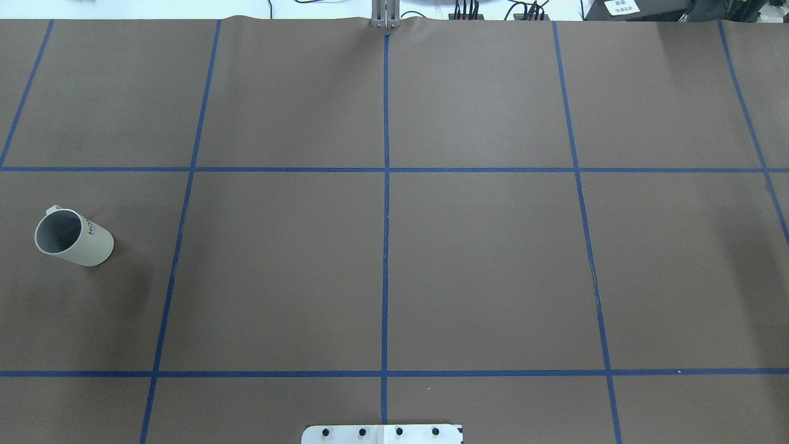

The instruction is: Left arm hands cup to right arm to dump lemon

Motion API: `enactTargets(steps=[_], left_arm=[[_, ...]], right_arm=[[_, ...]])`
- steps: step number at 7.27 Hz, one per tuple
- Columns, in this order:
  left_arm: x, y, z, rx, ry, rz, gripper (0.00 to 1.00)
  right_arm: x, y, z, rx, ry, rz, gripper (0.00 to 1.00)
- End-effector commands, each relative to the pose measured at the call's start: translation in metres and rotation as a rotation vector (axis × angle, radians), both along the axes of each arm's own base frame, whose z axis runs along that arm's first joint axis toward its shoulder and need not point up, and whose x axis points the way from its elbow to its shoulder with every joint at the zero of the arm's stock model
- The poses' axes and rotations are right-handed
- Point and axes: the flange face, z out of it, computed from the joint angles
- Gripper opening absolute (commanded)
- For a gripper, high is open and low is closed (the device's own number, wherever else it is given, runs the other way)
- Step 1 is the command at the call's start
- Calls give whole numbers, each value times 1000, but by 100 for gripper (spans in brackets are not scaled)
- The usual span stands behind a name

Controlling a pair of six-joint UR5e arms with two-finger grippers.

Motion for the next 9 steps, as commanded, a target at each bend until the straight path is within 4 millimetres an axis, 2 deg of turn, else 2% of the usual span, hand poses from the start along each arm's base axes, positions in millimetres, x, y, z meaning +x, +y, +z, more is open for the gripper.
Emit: enactTargets(steps=[1,3,4,5,6,7,8,9], left_arm=[[0,0,-1,-6,1,-8,100],[0,-3,-10,5,11,-9,100],[-1,-6,-13,26,10,-6,100],[2,-18,-24,52,12,-5,100],[3,-19,-26,53,17,-10,100],[6,-33,-50,120,20,-17,100],[10,-41,-62,142,27,-46,100],[48,-45,-68,109,38,-49,100]], right_arm=[[0,-3,-6,11,2,3,100],[0,-5,-8,13,1,5,100],[0,-6,-14,27,3,5,100],[0,-9,-21,41,5,7,100],[0,-10,-27,38,0,20,100],[0,-18,-48,68,-3,34,100],[1,-26,-64,98,2,34,100],[0,-27,-63,99,-7,30,100]])
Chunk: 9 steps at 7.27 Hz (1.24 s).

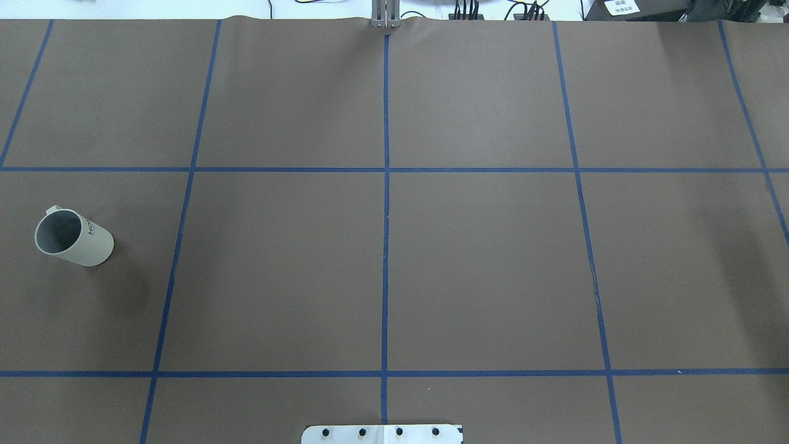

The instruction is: Left arm hands cup to right arm to dump lemon

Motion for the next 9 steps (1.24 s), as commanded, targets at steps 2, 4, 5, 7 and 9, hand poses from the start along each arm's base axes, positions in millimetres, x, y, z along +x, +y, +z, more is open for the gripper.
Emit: enactTargets(steps=[2,4,5,7,9], left_arm=[[112,25,-30,-94,71,-101,100],[129,65,-4,-98,101,-140,100],[144,71,-2,-110,98,-114,100],[168,78,-2,-156,98,-102,100],[188,85,-2,-169,94,-69,100]], right_arm=[[-12,-5,-12,15,-54,-26,100],[-14,-6,-15,22,-56,-31,100],[-14,-5,-15,22,-57,-31,100],[-14,-6,-16,25,-62,-32,100],[-15,-9,-20,32,-63,-35,100]])
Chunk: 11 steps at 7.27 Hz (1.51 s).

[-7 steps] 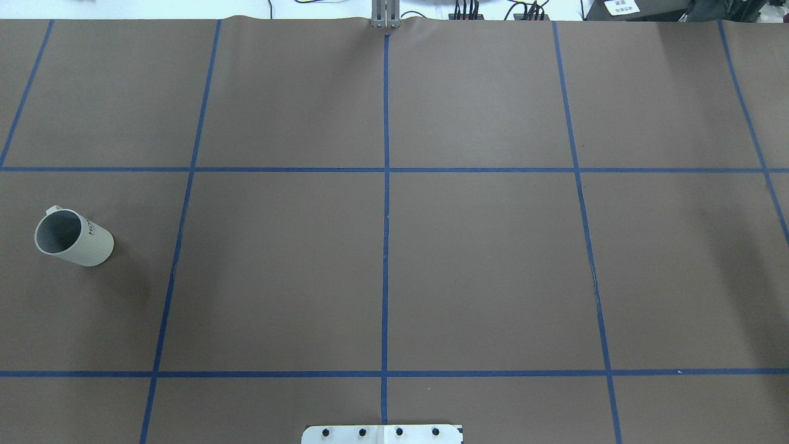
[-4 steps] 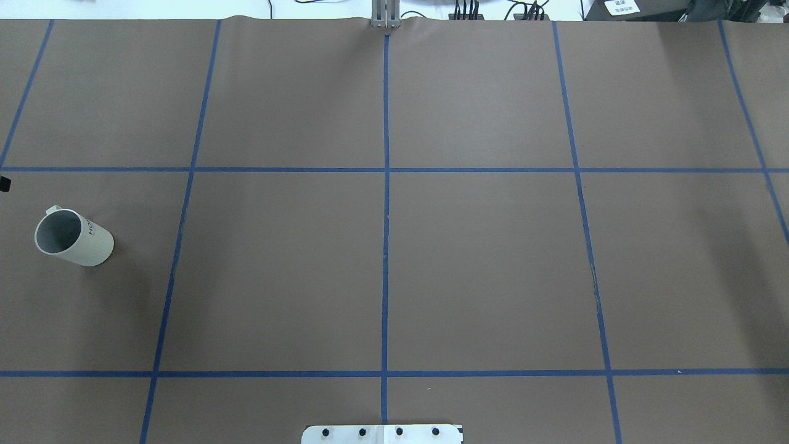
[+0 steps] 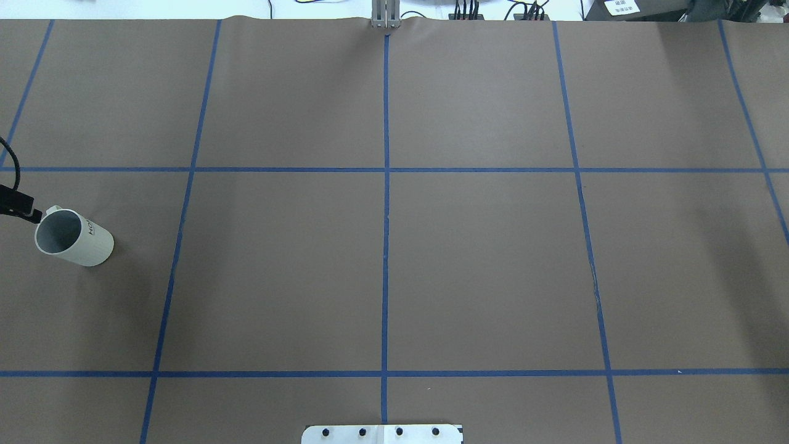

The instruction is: Left arm hands cup to right arm to dump lemon

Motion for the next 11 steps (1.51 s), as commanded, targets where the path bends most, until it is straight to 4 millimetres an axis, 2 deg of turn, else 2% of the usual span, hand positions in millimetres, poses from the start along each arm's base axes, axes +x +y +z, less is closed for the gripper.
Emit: enactTargets(steps=[1,3,4,6,7,8,9,10,11], left_arm=[[23,8,1,-12,-2,40,100],[42,14,5,-13,-13,80,97],[49,14,7,-2,-37,81,86],[49,14,9,2,-41,83,31],[46,16,12,-2,-45,85,14],[46,17,10,-2,-39,89,4],[48,13,6,3,-35,87,0],[39,9,-4,16,-21,69,0],[19,-1,-17,-3,20,38,0]], right_arm=[[0,-2,-2,4,-1,-1,100],[0,-2,-2,4,-1,-1,100],[0,-2,-1,2,-1,-1,100],[0,-3,-3,6,-1,-1,100],[0,-3,-3,6,-1,-1,100],[0,-3,-3,5,-2,-2,100],[-2,-2,-4,5,-23,-6,100],[-3,-1,-6,8,-42,-11,100],[-3,-2,-9,13,-44,-10,100]])
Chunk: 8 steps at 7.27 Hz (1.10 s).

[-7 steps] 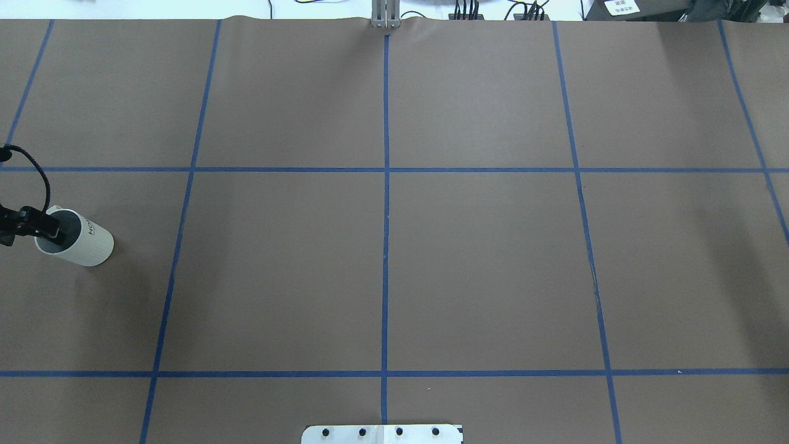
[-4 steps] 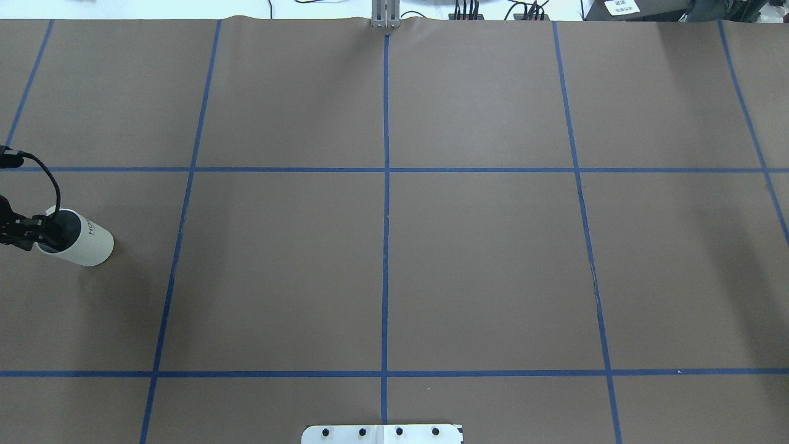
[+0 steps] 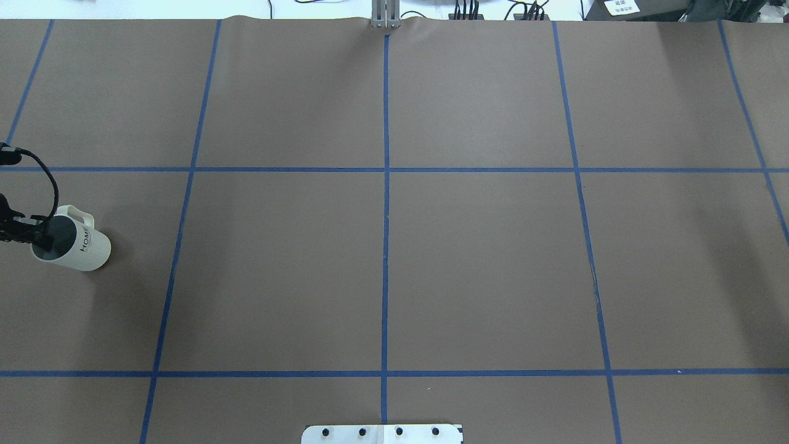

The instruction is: Left arm hands cup to right arm to dump lemon

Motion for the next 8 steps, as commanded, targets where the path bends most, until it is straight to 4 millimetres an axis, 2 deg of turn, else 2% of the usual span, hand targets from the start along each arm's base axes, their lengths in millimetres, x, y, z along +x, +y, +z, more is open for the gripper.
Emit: enactTargets(steps=[1,2,4,5,6,7,8], left_arm=[[-43,-35,-43,-40,80,-78,0],[-46,-58,-86,-71,84,-97,0],[-28,-117,-190,-197,23,-129,0],[-19,-131,-226,-275,15,-187,0],[1,-140,-257,-351,27,-259,0],[39,-140,-288,-422,30,-292,0],[66,-152,-317,-508,33,-351,0]], right_arm=[[-1,-11,-16,36,-12,-4,100],[-1,-17,-25,65,-12,-3,100],[-23,-36,-40,198,-9,-45,100],[-49,-56,-66,219,-29,-51,100],[-78,-79,-103,223,-42,-44,100],[-117,-99,-141,233,-21,-25,100],[-157,-113,-184,244,-15,6,100]])
